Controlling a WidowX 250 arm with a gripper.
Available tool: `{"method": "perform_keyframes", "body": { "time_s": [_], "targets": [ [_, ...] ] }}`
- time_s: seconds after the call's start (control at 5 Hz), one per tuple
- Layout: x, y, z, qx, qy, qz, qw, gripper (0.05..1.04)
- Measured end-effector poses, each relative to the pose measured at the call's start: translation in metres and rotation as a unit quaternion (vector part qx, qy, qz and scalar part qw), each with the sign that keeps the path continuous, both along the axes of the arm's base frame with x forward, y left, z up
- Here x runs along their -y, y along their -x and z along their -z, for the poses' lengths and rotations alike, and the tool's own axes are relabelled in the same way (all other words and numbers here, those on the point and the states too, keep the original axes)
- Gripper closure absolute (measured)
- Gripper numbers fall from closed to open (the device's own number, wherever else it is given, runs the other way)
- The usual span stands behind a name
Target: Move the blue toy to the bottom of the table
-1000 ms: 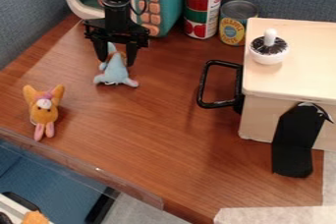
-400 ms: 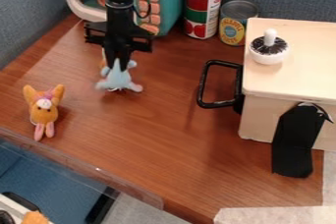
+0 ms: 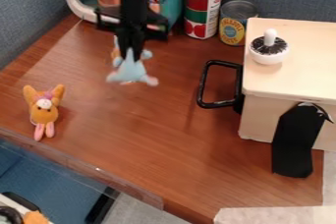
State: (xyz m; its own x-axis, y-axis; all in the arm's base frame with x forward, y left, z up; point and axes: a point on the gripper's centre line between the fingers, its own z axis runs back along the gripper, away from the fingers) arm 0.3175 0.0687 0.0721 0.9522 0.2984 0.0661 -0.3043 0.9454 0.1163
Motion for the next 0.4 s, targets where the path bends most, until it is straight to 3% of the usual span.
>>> {"method": "perform_keyframes", "body": {
  "time_s": [0.2, 0.4],
  "targets": [
    [0.02, 0.012, 0.015, -0.022, 0.016, 0.026, 0.9993, 0.995],
    [0.035, 0.024, 0.033, -0.026, 0.032, 0.046, 0.9981, 0.995]
  ]
}}
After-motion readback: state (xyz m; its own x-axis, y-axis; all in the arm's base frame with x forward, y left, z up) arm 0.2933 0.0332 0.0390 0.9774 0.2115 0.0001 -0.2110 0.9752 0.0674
